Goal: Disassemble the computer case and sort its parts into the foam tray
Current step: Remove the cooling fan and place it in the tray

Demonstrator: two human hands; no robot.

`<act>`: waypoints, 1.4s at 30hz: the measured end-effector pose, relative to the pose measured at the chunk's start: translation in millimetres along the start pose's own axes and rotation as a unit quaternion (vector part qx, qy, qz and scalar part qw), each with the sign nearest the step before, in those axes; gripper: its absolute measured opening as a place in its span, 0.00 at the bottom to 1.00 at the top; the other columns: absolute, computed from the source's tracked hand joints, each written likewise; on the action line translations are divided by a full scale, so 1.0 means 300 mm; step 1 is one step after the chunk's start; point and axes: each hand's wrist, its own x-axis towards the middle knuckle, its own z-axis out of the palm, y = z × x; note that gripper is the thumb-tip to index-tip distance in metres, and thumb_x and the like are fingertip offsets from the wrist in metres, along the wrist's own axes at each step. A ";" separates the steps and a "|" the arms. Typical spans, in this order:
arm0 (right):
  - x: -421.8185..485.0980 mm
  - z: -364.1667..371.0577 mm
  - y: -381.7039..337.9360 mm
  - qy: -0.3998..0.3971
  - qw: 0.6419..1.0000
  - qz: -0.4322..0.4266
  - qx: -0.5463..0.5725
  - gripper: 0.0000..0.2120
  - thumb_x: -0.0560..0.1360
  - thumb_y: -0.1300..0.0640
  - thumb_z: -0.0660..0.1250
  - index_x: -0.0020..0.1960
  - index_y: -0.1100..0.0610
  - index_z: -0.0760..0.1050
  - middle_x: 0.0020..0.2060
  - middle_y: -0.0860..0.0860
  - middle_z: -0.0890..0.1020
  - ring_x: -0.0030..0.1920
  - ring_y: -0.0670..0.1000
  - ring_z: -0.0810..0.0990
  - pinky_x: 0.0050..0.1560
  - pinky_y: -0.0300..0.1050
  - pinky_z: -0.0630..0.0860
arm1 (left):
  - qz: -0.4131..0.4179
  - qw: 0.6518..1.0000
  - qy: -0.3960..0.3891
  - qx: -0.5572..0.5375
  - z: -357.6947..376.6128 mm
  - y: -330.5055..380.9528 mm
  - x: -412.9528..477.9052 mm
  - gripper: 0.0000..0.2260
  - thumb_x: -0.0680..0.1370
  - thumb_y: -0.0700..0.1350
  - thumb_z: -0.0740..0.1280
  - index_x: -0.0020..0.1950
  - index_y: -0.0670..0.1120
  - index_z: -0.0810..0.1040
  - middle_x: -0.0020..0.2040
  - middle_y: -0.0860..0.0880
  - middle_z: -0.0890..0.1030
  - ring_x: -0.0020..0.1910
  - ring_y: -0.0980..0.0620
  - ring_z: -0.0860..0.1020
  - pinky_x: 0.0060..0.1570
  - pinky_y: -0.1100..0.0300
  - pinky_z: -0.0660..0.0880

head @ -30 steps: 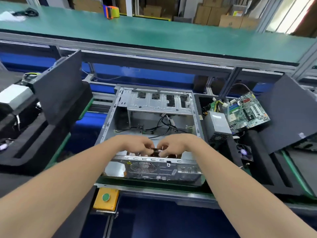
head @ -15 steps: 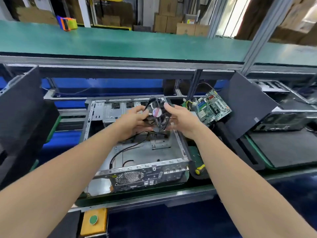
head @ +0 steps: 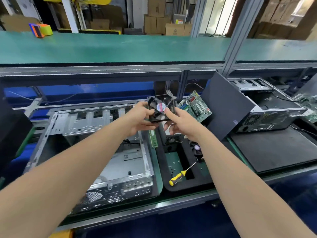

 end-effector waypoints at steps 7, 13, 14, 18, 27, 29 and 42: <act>0.053 -0.255 0.128 -0.089 0.981 0.077 -0.157 0.22 0.79 0.35 0.68 0.54 0.54 0.81 0.32 0.59 0.84 0.28 0.52 0.74 0.30 0.40 0.70 | -0.052 0.982 -0.026 0.177 0.217 -0.092 0.138 0.27 0.79 0.37 0.67 0.71 0.60 0.64 0.47 0.47 0.77 0.45 0.45 0.75 0.54 0.50 0.80; 0.096 -0.335 0.265 -0.108 0.955 0.140 -0.237 0.30 0.75 0.29 0.70 0.40 0.58 0.78 0.29 0.56 0.83 0.24 0.49 0.74 0.26 0.34 0.69 | -0.189 0.961 -0.011 0.201 0.340 -0.222 0.226 0.14 0.82 0.45 0.65 0.66 0.44 0.72 0.54 0.44 0.75 0.49 0.45 0.76 0.61 0.46 0.79; 0.099 -0.343 0.289 -0.107 0.958 0.148 -0.223 0.28 0.75 0.31 0.71 0.39 0.57 0.78 0.29 0.54 0.83 0.24 0.48 0.73 0.25 0.34 0.68 | -0.209 0.958 -0.004 0.194 0.350 -0.237 0.235 0.14 0.82 0.45 0.65 0.67 0.45 0.71 0.58 0.43 0.76 0.52 0.44 0.78 0.61 0.46 0.79; 0.096 -0.371 0.378 -0.123 0.973 0.179 -0.083 0.18 0.76 0.44 0.77 0.47 0.57 0.76 0.29 0.50 0.75 0.27 0.48 0.72 0.30 0.39 0.74 | -0.263 0.948 0.015 0.177 0.375 -0.280 0.267 0.16 0.80 0.46 0.66 0.67 0.46 0.70 0.59 0.40 0.77 0.56 0.40 0.79 0.62 0.44 0.77; 0.081 -0.587 0.357 -0.053 0.966 0.154 -0.203 0.18 0.81 0.45 0.72 0.44 0.57 0.72 0.35 0.55 0.64 0.29 0.51 0.64 0.26 0.40 0.63 | -0.233 0.950 -0.059 0.197 0.504 -0.298 0.355 0.16 0.83 0.51 0.63 0.65 0.43 0.76 0.59 0.41 0.83 0.54 0.45 0.84 0.45 0.58 0.82; 0.060 -0.652 0.348 -0.069 0.946 0.171 -0.267 0.20 0.81 0.46 0.71 0.40 0.57 0.69 0.33 0.55 0.66 0.28 0.53 0.65 0.26 0.40 0.65 | -0.215 0.949 -0.057 0.223 0.560 -0.304 0.378 0.13 0.83 0.48 0.63 0.65 0.43 0.73 0.60 0.41 0.81 0.49 0.46 0.84 0.49 0.57 0.83; -0.090 -0.581 0.506 -0.124 0.850 0.335 -0.386 0.11 0.80 0.55 0.73 0.51 0.63 0.78 0.33 0.58 0.85 0.34 0.56 0.85 0.40 0.50 0.86 | -0.086 0.898 -0.180 0.391 0.731 -0.380 0.395 0.23 0.80 0.31 0.54 0.67 0.46 0.79 0.62 0.42 0.80 0.44 0.47 0.79 0.44 0.57 0.78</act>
